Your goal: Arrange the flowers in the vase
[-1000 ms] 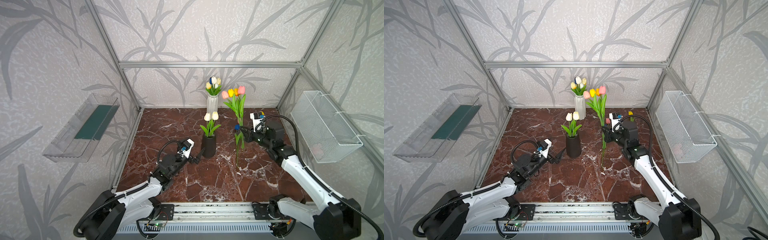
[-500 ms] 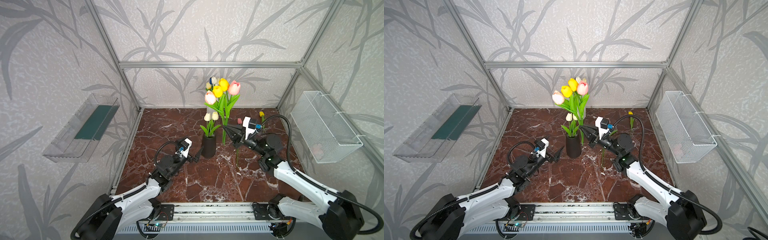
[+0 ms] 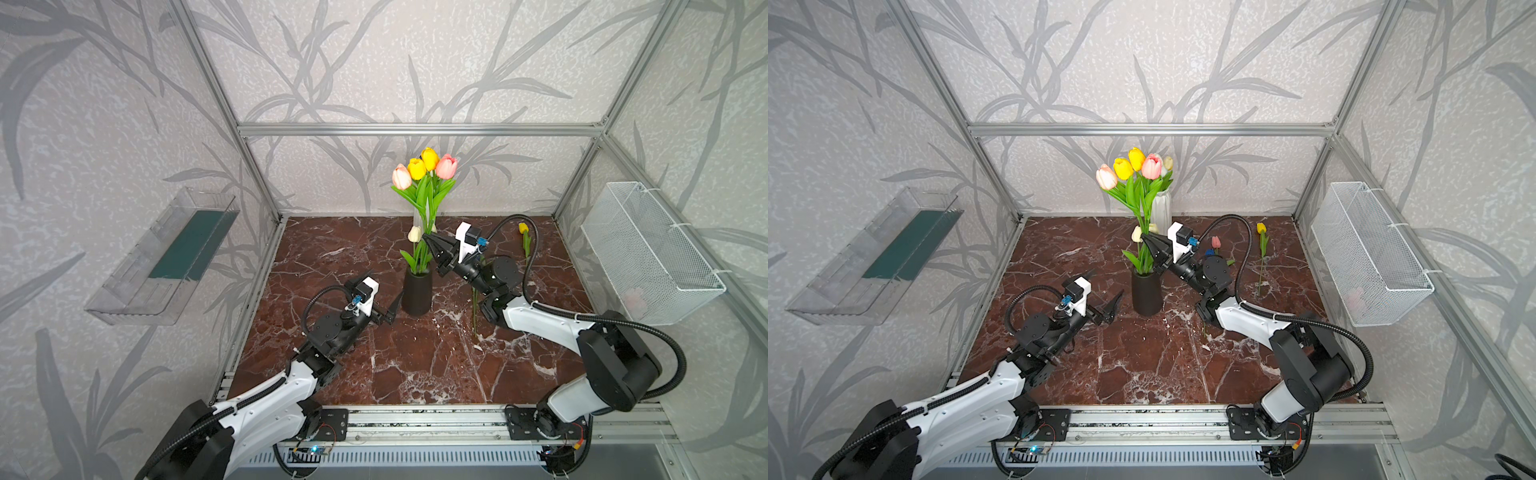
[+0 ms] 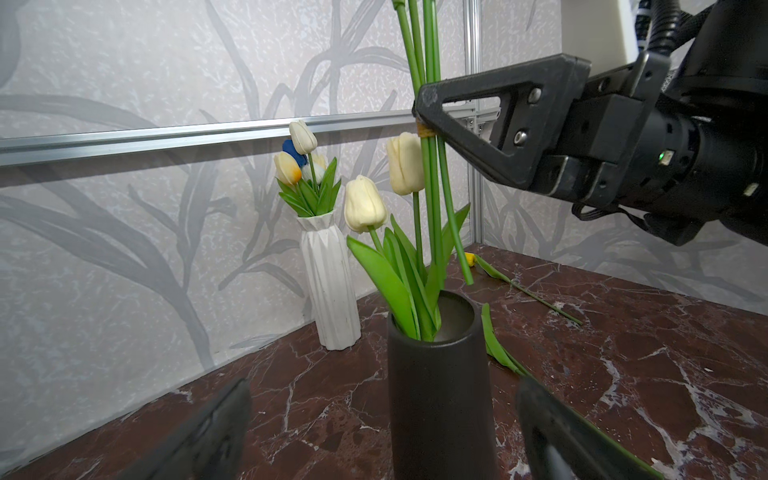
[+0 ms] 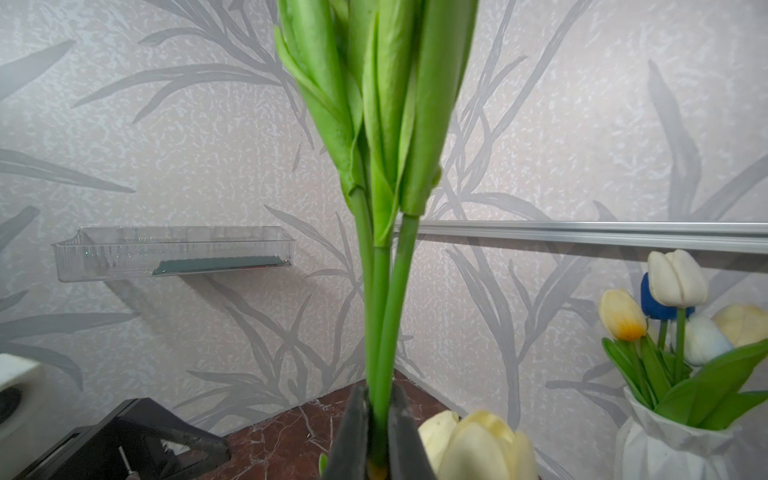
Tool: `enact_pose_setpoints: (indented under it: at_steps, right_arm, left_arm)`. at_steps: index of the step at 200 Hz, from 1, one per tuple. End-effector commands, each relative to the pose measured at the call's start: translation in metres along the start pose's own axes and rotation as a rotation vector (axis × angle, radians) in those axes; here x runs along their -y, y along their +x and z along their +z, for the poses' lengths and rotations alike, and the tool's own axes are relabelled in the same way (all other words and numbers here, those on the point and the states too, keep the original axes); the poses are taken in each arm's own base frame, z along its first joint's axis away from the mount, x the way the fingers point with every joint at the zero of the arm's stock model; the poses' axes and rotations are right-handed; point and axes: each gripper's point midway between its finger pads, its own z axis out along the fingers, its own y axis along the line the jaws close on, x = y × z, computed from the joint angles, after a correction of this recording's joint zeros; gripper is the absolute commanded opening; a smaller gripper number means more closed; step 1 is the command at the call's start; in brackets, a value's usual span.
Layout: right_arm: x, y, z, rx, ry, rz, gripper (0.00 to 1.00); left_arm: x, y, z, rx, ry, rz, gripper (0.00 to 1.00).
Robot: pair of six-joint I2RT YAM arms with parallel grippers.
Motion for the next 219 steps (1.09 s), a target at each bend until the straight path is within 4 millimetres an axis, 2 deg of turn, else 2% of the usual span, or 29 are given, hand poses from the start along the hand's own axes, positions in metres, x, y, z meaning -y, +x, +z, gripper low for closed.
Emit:
enact_pose_setpoints:
  at_steps: [1, 67, 115, 219]
  right_arm:
    - [0.003, -0.027, 0.007, 0.125, 0.029, -0.057, 0.00]
    - [0.001, 0.011, 0.009, 0.065, 0.076, -0.126, 0.00]
    - [-0.005, 0.032, -0.001, 0.016, 0.083, -0.163, 0.00]
    - [-0.014, 0.057, -0.011, -0.067, 0.059, -0.154, 0.00]
  left_arm:
    - [-0.003, 0.004, -0.003, -0.010, -0.021, 0.022, 0.99]
    - [-0.002, 0.010, -0.001, -0.021, -0.016, 0.015, 0.99]
    - [-0.002, 0.013, 0.000, -0.028, -0.017, 0.011, 0.99]
    - [0.000, 0.015, 0.000, -0.029, -0.007, 0.007, 0.99]
